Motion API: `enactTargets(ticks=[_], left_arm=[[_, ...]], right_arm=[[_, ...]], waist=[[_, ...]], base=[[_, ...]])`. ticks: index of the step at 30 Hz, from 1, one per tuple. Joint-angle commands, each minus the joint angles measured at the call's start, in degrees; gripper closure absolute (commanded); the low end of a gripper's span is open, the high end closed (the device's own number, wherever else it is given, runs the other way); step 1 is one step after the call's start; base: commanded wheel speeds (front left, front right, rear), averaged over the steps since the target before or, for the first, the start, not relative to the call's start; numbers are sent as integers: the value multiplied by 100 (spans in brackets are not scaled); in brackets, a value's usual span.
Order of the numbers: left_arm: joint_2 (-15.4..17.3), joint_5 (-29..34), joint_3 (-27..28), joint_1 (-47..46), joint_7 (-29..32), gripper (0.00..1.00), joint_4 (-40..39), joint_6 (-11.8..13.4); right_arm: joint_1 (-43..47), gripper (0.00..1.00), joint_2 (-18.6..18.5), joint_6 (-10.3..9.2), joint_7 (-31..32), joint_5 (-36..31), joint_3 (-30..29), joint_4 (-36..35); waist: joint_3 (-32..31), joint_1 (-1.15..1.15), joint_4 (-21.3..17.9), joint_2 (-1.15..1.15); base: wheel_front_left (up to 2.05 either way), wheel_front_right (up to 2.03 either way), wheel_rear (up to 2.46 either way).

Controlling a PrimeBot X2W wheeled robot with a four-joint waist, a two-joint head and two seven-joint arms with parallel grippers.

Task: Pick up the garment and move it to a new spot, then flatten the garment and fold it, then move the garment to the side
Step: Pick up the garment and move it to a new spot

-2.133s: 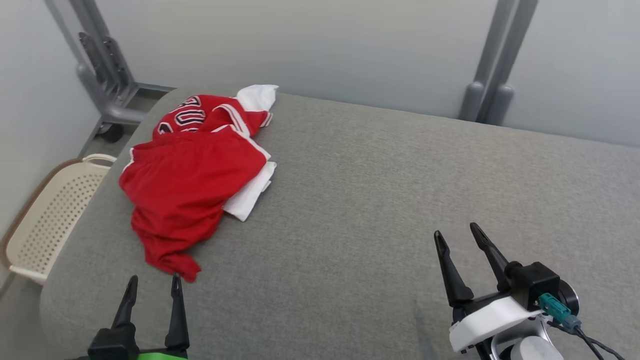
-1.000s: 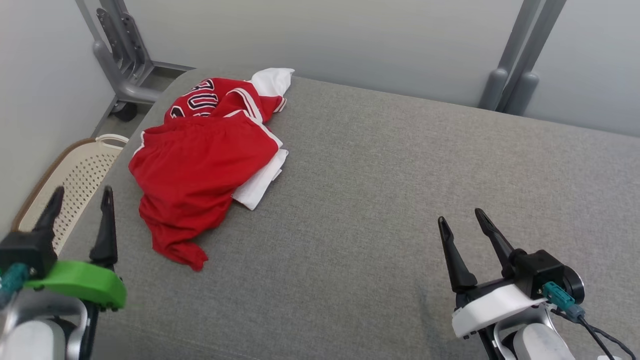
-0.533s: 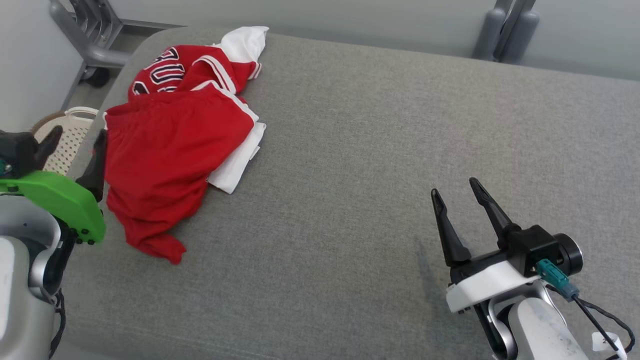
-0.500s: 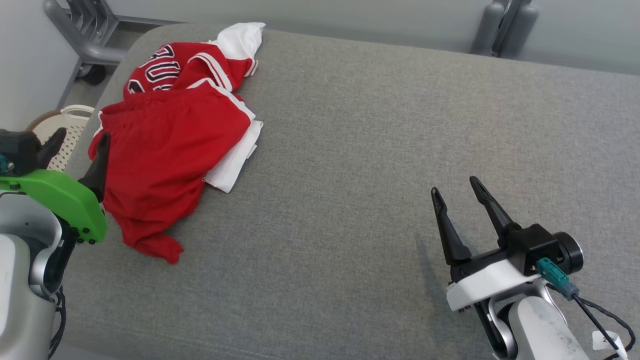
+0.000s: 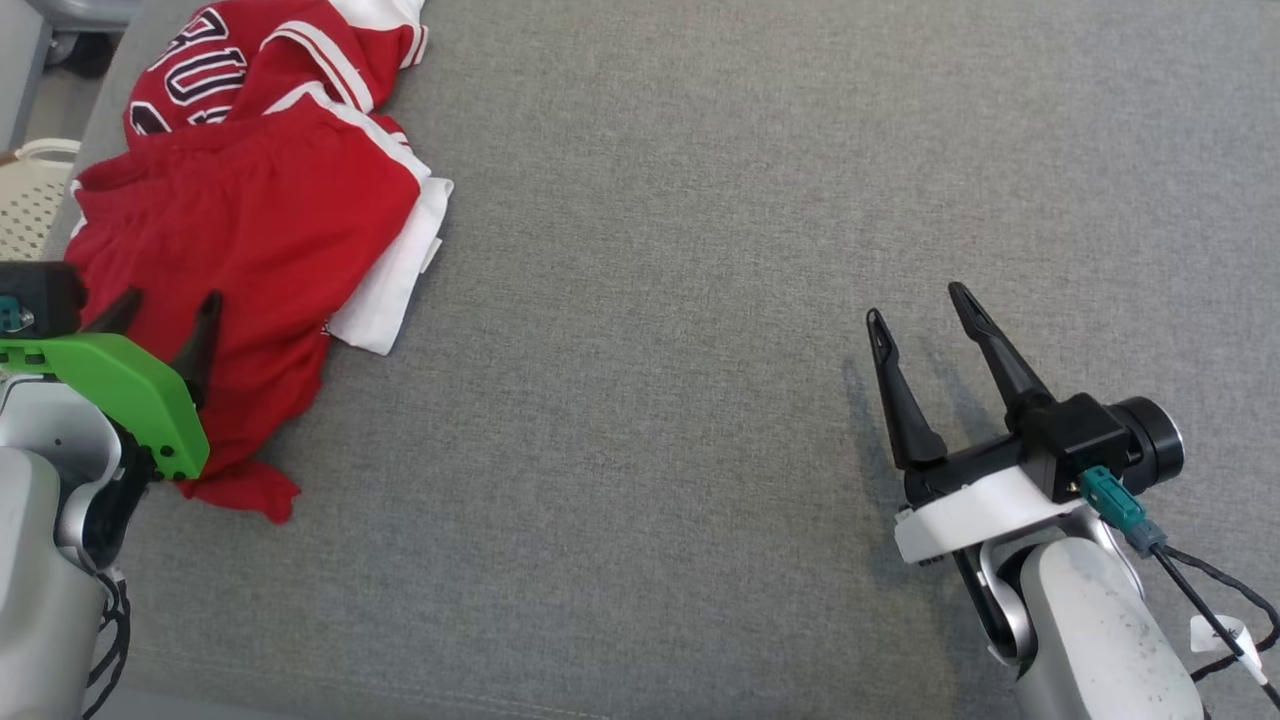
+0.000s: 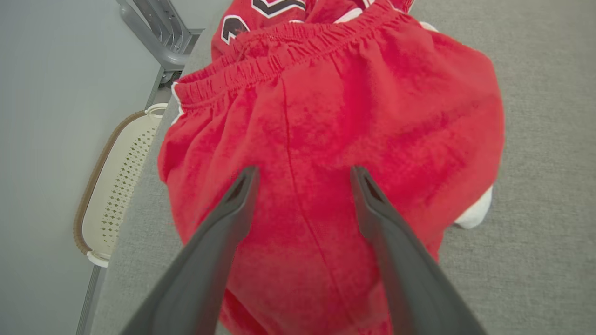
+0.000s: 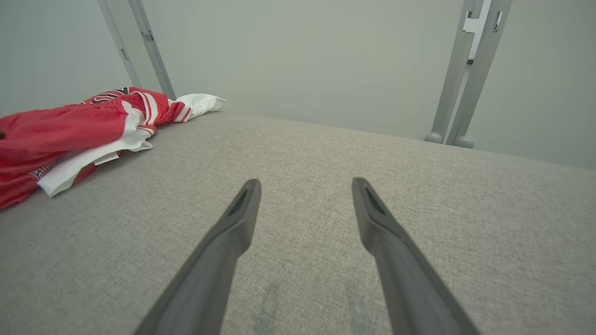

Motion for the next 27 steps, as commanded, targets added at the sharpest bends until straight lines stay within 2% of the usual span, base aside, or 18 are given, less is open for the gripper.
enactTargets(ticks=[1, 13, 14, 15, 16, 17, 27], left_arm=[[14, -79, -39, -157, -78, 0, 198, -10], [-82, -108, -123, -492, -320, 0, 1271, -3], [-86, -98, -134, -517, -323, 23, 1359, -3], [-88, -103, -150, -545, -319, 53, 1427, -4], [-78, -106, -169, -581, -324, 68, 1469, -4], [-58, -104, -181, -621, -353, 100, 1499, -5], [285, 44, -305, -847, -839, 100, 1516, 5]], right_arm=[[-127, 0, -22, 0, -21, -46, -6, -42], [-282, 0, -22, 0, -21, -157, -70, -95], [-282, 0, -22, 0, -21, -157, -74, -96], [-283, 0, -22, 0, -21, -159, -86, -96], [-282, 0, -22, 0, -21, -160, -95, -95], [-283, 0, -22, 0, -21, -158, -105, -88], [-267, 0, -22, 0, -21, 48, -25, 23]], waist=[[350, -1, -183, 0], [636, -1, -370, 0], [636, -1, -378, 0], [630, -1, -382, 0], [620, -1, -383, 0], [606, -1, -380, 0], [209, -1, -323, 0]], base=[[0, 0, 0], [0, 0, 0], [0, 0, 0], [0, 0, 0], [0, 0, 0], [0, 0, 0], [0, 0, 0]])
